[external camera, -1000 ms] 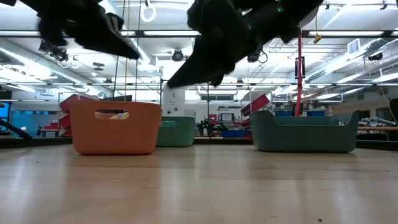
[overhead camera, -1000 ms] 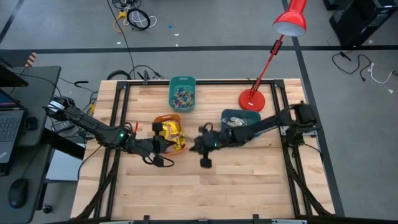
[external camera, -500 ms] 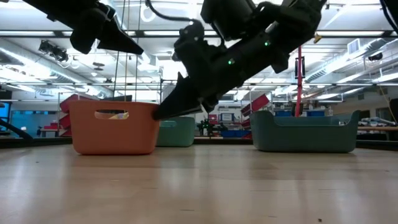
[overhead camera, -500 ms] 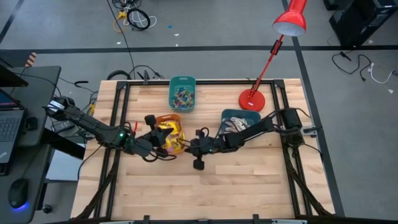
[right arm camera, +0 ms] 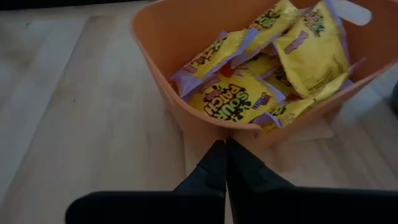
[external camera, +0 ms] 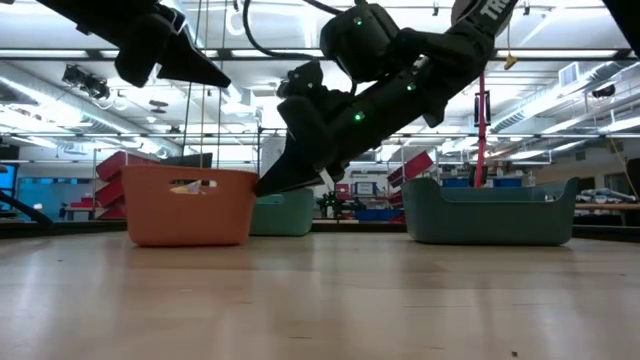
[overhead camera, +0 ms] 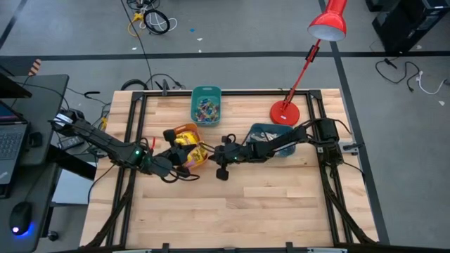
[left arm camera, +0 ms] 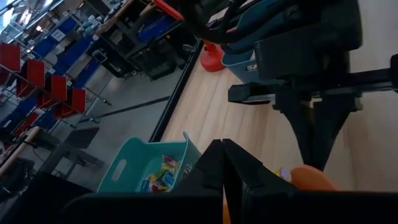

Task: Sort candy
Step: Move the orange bin to the left side of the green bin

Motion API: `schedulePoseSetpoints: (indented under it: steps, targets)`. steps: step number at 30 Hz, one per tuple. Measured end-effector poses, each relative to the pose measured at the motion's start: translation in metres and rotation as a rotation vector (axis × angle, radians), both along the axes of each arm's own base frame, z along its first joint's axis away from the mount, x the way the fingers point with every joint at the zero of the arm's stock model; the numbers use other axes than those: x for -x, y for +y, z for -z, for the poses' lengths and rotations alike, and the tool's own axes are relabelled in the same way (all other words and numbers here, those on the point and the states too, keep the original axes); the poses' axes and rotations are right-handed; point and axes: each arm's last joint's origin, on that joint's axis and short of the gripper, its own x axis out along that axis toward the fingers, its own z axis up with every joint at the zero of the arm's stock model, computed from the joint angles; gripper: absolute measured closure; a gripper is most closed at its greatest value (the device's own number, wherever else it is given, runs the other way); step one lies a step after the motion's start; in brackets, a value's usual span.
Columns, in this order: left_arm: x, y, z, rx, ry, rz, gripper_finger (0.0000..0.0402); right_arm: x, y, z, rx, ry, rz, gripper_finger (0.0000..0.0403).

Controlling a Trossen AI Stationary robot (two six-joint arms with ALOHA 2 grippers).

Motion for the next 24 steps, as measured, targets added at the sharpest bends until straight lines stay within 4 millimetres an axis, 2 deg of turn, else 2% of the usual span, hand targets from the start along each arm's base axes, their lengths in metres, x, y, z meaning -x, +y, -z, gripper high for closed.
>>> schedulePoseSetpoints:
  steps: [17,20,24]
  targets:
    - [0.0,0.001,0.0,-0.009,-0.002,-0.016,0.0401,-0.001,-0.033,-0.002,0.038,-0.012,-0.016,0.0403]
    - [0.0,-0.005,0.003,0.072,0.048,0.128,0.0402,0.002,-0.034,0.0,0.051,0.039,-0.026,0.0403]
    - [0.004,-0.021,0.008,0.238,0.117,0.378,0.0401,0.007,-0.031,-0.004,0.065,0.103,-0.018,0.0403]
